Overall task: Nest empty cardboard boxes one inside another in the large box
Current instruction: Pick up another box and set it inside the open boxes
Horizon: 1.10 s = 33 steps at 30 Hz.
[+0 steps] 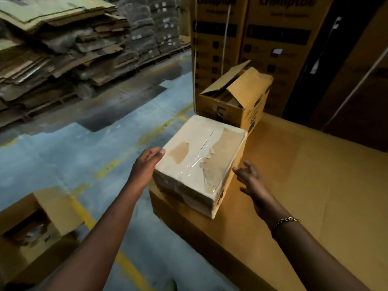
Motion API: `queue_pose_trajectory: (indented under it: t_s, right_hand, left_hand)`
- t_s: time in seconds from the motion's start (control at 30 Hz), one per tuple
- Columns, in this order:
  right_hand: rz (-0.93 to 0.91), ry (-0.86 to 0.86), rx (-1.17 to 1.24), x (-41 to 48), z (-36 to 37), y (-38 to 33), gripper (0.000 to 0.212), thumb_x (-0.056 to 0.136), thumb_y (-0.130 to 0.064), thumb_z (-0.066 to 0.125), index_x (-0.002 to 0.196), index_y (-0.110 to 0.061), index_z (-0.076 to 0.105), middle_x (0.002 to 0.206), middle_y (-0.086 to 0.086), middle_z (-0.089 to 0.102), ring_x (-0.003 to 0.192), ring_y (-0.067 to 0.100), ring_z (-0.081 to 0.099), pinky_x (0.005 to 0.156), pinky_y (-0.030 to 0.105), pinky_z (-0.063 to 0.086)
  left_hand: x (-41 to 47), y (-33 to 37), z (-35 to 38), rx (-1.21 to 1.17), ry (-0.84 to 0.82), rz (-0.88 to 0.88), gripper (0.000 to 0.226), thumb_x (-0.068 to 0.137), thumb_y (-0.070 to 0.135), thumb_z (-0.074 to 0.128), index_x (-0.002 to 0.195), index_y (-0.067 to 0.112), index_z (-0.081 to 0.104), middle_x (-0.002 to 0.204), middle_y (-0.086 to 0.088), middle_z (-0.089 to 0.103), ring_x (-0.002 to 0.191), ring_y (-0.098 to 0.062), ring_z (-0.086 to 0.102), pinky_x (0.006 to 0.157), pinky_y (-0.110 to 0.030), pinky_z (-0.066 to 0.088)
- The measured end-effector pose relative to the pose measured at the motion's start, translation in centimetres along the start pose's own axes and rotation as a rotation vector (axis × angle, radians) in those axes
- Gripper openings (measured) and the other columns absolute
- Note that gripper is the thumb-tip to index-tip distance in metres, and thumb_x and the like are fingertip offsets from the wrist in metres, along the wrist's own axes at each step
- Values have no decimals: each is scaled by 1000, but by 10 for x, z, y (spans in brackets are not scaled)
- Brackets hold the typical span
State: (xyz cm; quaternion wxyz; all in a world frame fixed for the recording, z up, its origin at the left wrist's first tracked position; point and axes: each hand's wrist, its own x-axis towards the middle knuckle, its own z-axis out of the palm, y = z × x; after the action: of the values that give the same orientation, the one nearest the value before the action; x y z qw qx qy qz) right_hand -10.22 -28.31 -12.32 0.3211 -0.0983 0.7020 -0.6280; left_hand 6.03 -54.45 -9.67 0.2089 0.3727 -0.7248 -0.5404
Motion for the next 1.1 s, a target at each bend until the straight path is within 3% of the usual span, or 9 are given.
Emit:
queue_pose_trajectory:
  t_s: [0.17,0.27,0.37,0.43,0.6,0.73,0.87,0.93,1.1]
  right_hand:
    - [93,63,47,2,28,10,80,93,-48,63,158,-34,17,164,1,26,143,26,36,112,47,37]
    - [176,103,88,-1,46,18,83,92,-56,60,158,-32,16,161,1,30,143,27,36,113,50,36]
    - [202,120,131,-13,48,21,69,95,-55,55,153,-29,29,142,-2,52,125,20,55,92,40,53]
    - [190,185,133,-30,34,22,56,97,-49,55,146,-29,38,127,-3,61,109,17,64,75,29,56]
    - [238,376,131,-83,-42,31,38,96,-39,59,131,-24,53,117,5,68,99,24,68,81,41,57]
    - [267,457,152,-115,-109,40,32,96,-36,59,124,-20,56,111,10,70,85,24,67,68,35,51]
    - [296,507,147,-131,-175,53,37,92,-39,61,122,-17,58,101,10,69,76,22,64,56,27,48]
    - [296,509,158,-137,-206,58,37,90,-40,62,121,-19,59,99,9,70,75,23,65,55,28,48]
    - [309,473,128,-143,-268,57,38,87,-40,63,120,-21,58,111,16,66,85,29,63,60,32,49]
  left_hand:
    - [75,-20,-13,214,-211,-133,75,69,79,65,118,22,65,122,2,67,110,-22,64,100,-40,49]
    - [90,-18,-6,156,-471,-218,50,82,52,71,119,19,64,121,-2,69,105,-22,66,97,-36,50]
    - [89,-23,18,129,-544,-256,76,53,70,82,107,18,72,103,-1,77,94,-23,73,92,-38,55]
    - [78,-26,42,137,-599,-227,71,49,74,83,97,22,72,95,5,77,92,-20,73,88,-36,55]
    - [26,-14,118,100,-743,-202,67,74,56,80,127,26,52,111,1,72,96,-22,71,84,-41,59]
    - [-15,7,181,176,-794,-119,73,69,69,74,125,34,43,114,5,68,95,-21,69,85,-44,59]
    - [-48,26,241,259,-754,-65,89,55,84,70,124,33,48,114,4,68,95,-23,69,86,-44,58]
    - [-64,33,267,279,-728,-47,96,46,90,67,121,34,49,115,3,69,98,-25,69,88,-44,57]
    - [-95,49,309,323,-729,-48,88,51,86,63,120,35,43,114,3,67,97,-26,68,87,-45,57]
